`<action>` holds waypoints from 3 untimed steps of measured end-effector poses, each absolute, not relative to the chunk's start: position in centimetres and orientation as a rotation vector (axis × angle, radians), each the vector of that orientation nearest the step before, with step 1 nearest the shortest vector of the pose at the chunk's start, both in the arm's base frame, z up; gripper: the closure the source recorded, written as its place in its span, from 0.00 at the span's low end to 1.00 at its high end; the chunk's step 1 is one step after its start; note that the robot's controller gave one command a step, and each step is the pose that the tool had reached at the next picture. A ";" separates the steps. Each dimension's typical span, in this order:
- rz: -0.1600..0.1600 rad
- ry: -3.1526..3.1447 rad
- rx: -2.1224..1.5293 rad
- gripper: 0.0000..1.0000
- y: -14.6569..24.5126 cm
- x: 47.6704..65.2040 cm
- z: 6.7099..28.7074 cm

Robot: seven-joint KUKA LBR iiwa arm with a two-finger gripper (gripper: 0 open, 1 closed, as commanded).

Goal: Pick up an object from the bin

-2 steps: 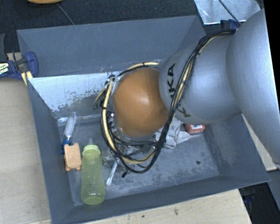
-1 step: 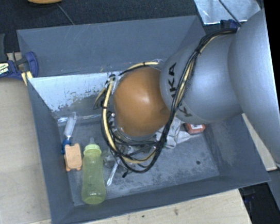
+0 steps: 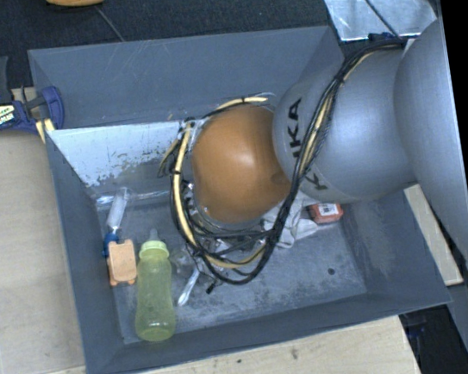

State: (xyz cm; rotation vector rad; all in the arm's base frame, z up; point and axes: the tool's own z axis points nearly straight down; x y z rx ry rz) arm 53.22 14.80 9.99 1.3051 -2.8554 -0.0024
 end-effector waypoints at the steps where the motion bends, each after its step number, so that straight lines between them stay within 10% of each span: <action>1: 0.000 -2.861 1.307 1.00 14.8 53.4 11.1; 3: 0.000 -2.863 1.304 1.00 14.8 53.4 12.1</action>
Offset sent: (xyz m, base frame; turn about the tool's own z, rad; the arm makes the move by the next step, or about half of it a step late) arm 0.0000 0.0000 0.0191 0.0000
